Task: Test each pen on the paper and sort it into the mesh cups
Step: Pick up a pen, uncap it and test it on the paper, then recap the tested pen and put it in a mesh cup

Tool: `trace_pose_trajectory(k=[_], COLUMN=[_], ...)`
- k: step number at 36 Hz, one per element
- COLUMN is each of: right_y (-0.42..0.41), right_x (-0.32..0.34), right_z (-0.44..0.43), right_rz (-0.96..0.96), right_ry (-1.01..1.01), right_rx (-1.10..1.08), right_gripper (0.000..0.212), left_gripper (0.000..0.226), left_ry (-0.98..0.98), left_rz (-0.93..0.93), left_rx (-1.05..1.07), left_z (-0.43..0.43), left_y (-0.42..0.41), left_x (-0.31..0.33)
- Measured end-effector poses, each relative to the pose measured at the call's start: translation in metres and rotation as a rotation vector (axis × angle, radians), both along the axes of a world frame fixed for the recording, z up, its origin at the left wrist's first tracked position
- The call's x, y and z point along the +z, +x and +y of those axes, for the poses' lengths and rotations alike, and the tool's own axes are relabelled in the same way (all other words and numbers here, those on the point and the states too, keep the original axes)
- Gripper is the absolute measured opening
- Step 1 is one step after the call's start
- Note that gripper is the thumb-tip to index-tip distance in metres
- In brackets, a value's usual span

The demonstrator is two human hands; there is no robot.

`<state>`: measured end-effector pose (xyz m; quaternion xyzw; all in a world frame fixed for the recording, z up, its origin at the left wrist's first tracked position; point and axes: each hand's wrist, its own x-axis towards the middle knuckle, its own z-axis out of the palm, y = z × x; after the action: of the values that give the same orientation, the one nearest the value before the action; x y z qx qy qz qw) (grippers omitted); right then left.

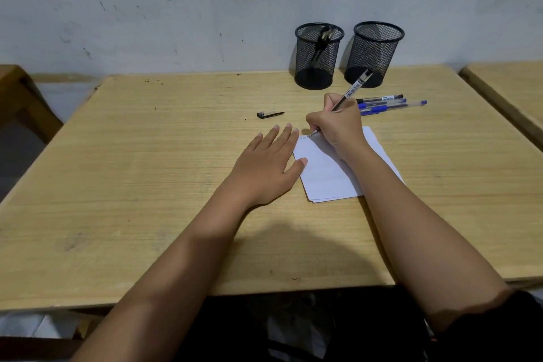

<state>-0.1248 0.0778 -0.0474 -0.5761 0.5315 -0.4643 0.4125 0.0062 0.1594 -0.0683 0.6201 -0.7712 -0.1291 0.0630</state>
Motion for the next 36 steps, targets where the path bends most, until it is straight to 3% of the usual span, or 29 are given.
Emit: trace_pose_trajectory(k=[9,14,20,25,28,31,36], right_y=[-0.002,-0.008,-0.012,-0.017,-0.019,-0.021,-0.024], right_x=[-0.002,0.001,0.006,0.014,0.024,0.037,0.053], right_z=[-0.002,-0.002,-0.004,-0.007,-0.007,-0.010,-0.014], right_rz=[-0.051,-0.500,-0.719,-0.767,-0.698,-0.591,-0.565], right_ry=[-0.022,0.054,0.113,0.114,0.102,0.097,0.102], right_rx=[-0.027,0.030,0.143,0.173,0.173,0.184,0.194], right_gripper=[0.028,0.033,0.012,0.014,0.017,0.016,0.009], left_gripper=[0.059,0.059,0.061,0.066,0.069,0.066,0.048], left_ry=[-0.017,-0.031,-0.041,0.013,-0.041,-0.121,-0.129], left_rz=[0.025,0.063,0.146,0.322,0.433,0.394,0.247], left_rx=[-0.004,-0.005,0.006,0.026,0.073,0.131,0.226], left_z=[0.000,0.001,0.000,-0.005,-0.012,-0.030,-0.065], left_y=[0.001,0.002,0.003,0.007,0.013,0.020,0.029], left_x=[-0.001,-0.001,0.003,0.011,0.019,0.021,0.014])
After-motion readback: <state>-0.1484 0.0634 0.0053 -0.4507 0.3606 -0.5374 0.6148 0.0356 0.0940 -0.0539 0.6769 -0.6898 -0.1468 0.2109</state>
